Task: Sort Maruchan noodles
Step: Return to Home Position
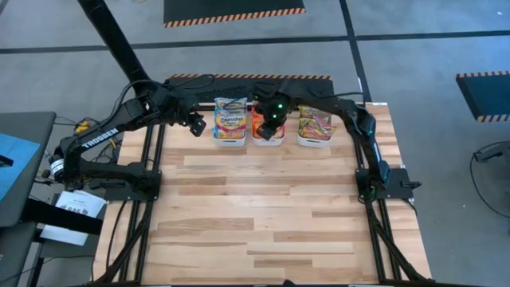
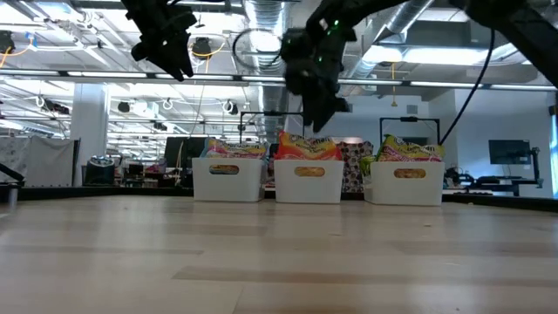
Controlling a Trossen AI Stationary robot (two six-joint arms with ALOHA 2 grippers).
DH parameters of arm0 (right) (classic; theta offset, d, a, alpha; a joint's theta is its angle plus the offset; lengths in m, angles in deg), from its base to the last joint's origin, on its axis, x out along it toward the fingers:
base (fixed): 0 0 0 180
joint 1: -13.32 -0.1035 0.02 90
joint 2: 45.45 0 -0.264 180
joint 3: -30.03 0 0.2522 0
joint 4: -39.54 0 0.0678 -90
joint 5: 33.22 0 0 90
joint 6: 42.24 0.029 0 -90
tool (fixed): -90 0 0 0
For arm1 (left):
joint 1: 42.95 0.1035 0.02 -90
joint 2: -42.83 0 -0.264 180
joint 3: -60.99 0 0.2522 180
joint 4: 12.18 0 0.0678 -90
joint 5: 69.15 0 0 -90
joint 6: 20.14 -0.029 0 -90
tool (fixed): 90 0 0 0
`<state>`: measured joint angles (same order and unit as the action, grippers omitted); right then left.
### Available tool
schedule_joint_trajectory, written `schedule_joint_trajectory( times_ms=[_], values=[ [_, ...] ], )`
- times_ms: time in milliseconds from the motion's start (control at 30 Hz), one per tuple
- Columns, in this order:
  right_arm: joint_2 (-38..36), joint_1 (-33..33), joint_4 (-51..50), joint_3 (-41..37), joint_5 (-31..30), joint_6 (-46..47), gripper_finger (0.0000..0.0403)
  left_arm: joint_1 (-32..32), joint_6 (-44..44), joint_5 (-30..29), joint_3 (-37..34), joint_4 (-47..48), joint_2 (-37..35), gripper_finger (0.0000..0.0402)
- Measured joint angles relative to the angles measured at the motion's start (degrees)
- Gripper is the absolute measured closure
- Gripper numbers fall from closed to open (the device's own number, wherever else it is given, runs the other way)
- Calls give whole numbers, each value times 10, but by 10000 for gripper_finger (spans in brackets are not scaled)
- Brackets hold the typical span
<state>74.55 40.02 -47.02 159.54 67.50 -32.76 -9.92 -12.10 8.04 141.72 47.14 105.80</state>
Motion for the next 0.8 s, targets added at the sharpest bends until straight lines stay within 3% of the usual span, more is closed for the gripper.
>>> schedule_joint_trajectory(
  times_ms=[200, 300, 433, 567, 800],
  values=[
    [-60, -10, 11, 0, 4, -22, 221, -12, 27, 41, 0, -4, -19, 228],
    [-101, -21, 65, 0, 24, -13, 221, -39, 35, 49, -12, -24, -53, 228],
    [-149, -50, 189, 0, 29, 11, 221, -81, 40, 51, -69, -84, -127, 228],
    [-191, -88, 280, 1, 29, -25, 221, -120, 65, 50, -138, -130, -206, 228],
    [-235, -131, 351, 1, 29, -71, 221, -197, 87, 51, -275, -242, -361, 228]
  ],
)
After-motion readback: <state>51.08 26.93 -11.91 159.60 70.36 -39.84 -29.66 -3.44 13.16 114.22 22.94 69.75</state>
